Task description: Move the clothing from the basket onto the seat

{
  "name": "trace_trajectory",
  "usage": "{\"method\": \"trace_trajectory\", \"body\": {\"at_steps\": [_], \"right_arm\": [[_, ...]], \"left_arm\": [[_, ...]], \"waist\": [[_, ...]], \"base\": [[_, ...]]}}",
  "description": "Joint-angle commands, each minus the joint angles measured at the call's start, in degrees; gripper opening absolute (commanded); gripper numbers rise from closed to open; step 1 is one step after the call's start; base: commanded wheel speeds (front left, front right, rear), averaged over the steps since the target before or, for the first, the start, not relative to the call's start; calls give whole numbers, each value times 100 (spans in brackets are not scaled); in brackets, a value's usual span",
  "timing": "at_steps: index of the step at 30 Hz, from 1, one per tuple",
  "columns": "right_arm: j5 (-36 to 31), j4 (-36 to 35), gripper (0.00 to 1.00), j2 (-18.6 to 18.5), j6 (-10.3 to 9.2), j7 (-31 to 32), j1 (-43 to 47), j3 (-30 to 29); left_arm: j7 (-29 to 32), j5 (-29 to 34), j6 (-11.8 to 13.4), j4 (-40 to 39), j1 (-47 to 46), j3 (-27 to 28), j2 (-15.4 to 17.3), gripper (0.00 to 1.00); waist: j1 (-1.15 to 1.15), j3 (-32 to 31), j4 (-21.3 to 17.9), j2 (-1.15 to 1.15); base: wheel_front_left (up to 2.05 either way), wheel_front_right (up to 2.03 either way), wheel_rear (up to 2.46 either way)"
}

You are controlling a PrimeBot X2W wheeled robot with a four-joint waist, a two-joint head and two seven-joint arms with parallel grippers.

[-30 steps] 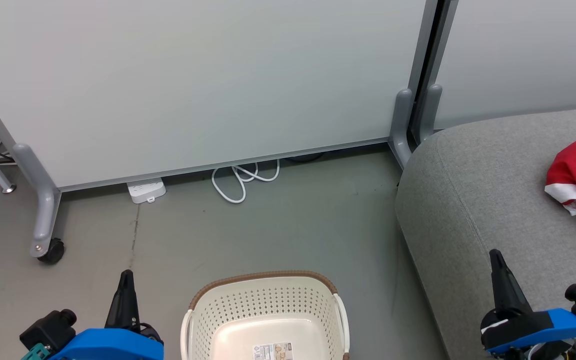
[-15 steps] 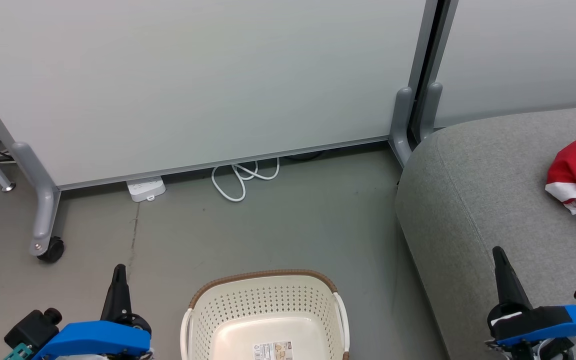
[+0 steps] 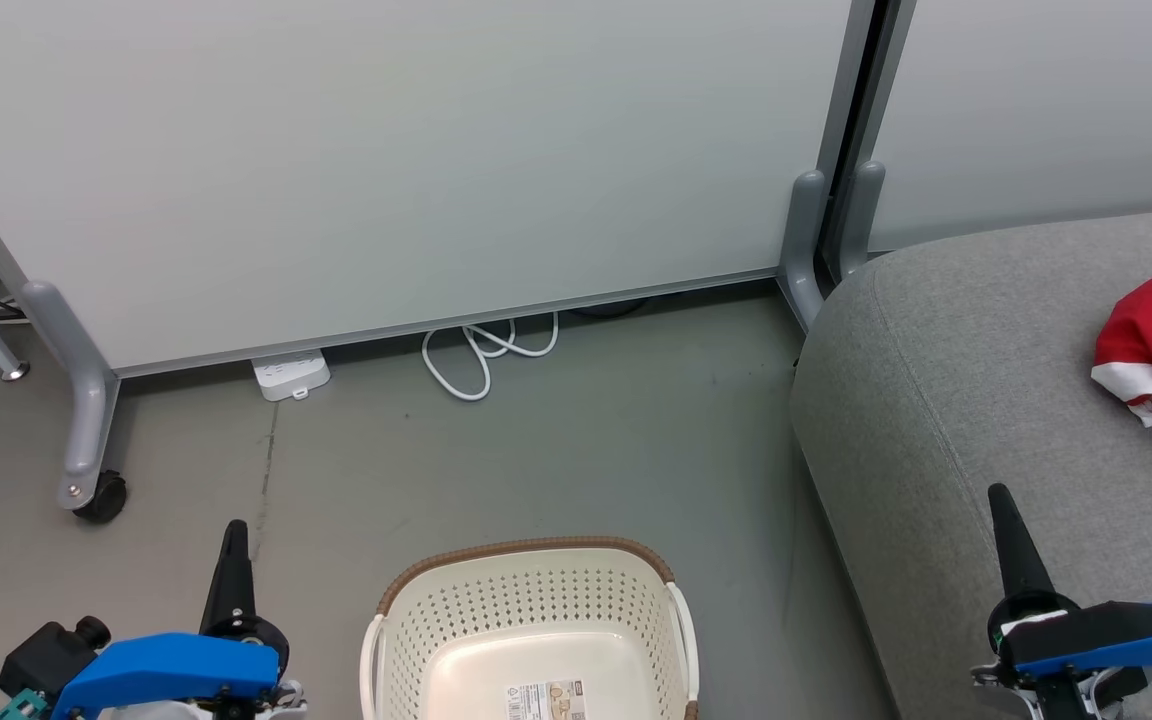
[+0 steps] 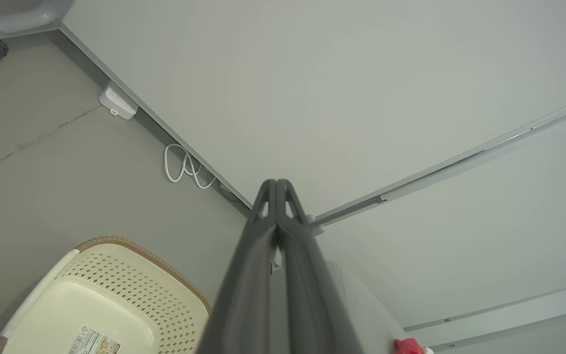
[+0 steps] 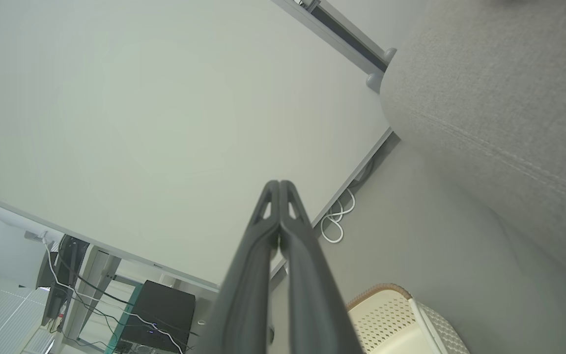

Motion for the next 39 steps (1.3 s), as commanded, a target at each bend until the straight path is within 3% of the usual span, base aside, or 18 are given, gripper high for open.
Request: {"method": "trace_trajectory", "body": {"at_steps": [1, 39], "right_arm": [[149, -76, 0, 2, 2, 46, -128, -24], [2193, -144, 0, 56, 2, 560, -198, -146]], "left_arm": [[43, -145, -28, -81, -169, 55, 7, 0], [554, -2184, -52, -189, -310, 250, 6, 0]], "waist": [[0, 2, 0, 0], [0, 74, -12, 0]], "base": [[0, 0, 0], [0, 0, 0]]}}
